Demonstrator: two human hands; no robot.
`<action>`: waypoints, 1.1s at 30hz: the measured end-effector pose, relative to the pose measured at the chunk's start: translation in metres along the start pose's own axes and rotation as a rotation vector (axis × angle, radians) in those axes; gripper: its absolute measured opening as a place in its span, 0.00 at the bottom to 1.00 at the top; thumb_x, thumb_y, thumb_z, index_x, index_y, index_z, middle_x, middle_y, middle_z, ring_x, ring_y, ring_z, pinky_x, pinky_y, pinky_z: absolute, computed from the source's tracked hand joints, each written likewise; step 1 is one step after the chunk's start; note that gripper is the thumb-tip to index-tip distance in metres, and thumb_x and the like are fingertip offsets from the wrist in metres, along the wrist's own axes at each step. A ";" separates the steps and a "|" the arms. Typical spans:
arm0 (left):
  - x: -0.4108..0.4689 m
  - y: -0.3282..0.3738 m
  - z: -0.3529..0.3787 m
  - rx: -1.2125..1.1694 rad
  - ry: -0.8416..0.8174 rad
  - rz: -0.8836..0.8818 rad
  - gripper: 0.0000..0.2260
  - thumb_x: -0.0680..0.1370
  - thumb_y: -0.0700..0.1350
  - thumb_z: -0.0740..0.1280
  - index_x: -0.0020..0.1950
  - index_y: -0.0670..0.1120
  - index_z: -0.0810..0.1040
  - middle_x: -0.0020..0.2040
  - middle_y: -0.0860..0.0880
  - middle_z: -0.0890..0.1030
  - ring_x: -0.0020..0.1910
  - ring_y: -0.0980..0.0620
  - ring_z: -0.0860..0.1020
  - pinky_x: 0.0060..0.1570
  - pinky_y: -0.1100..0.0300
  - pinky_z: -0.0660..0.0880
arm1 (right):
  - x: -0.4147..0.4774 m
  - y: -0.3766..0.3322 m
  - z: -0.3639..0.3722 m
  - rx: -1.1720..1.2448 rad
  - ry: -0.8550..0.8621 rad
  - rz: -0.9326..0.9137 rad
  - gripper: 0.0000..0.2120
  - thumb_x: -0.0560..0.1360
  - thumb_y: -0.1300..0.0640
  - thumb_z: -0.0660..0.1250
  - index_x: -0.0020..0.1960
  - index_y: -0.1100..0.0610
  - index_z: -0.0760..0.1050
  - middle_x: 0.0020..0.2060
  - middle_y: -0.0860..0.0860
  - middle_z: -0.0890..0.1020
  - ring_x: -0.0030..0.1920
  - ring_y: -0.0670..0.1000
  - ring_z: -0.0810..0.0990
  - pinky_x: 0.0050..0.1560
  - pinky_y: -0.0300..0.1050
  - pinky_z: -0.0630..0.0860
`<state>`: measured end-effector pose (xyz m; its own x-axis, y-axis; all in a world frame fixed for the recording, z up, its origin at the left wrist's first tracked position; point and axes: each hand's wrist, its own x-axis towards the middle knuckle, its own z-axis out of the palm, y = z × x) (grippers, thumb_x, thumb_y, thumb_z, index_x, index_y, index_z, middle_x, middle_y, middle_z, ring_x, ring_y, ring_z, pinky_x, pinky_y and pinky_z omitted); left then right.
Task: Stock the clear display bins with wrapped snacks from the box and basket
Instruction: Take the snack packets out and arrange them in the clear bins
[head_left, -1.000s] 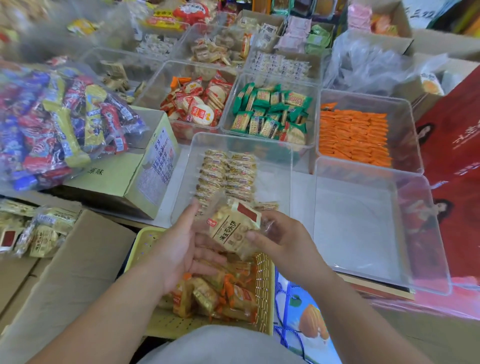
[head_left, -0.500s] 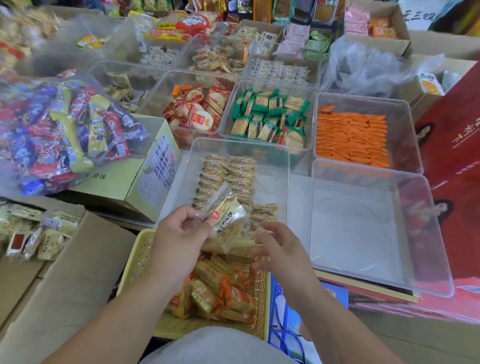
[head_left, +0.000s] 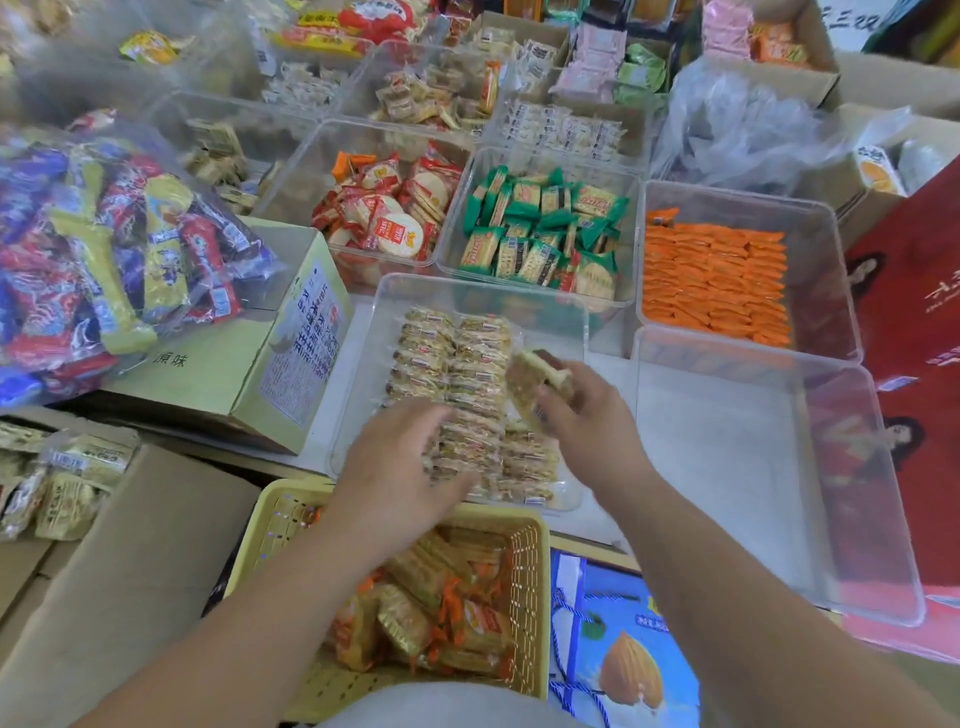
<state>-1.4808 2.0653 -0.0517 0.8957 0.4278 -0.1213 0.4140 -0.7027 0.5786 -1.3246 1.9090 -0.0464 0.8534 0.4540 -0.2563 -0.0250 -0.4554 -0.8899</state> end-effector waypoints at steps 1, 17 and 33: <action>0.007 -0.012 -0.001 0.069 0.032 -0.063 0.36 0.72 0.65 0.74 0.76 0.52 0.70 0.76 0.49 0.70 0.75 0.47 0.68 0.74 0.47 0.66 | 0.014 -0.001 -0.006 -0.203 0.032 -0.102 0.11 0.79 0.51 0.68 0.61 0.44 0.78 0.45 0.44 0.84 0.42 0.49 0.82 0.38 0.45 0.80; 0.031 -0.091 0.006 0.214 -0.225 -0.402 0.72 0.49 0.90 0.43 0.83 0.48 0.35 0.84 0.47 0.55 0.75 0.45 0.71 0.63 0.49 0.76 | 0.129 0.040 0.049 -1.597 -0.765 -0.127 0.08 0.77 0.66 0.63 0.52 0.61 0.79 0.45 0.52 0.79 0.47 0.55 0.80 0.50 0.49 0.80; 0.034 -0.091 0.011 0.300 -0.232 -0.351 0.59 0.71 0.79 0.59 0.83 0.44 0.34 0.83 0.43 0.55 0.74 0.43 0.72 0.62 0.50 0.76 | 0.127 0.053 0.060 -1.337 -0.769 0.104 0.13 0.80 0.69 0.57 0.57 0.67 0.79 0.52 0.59 0.80 0.51 0.56 0.80 0.57 0.49 0.79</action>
<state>-1.4860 2.1378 -0.1172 0.6929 0.5537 -0.4619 0.6940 -0.6860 0.2187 -1.2483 1.9883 -0.1492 0.4017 0.4585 -0.7927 0.7614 -0.6482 0.0109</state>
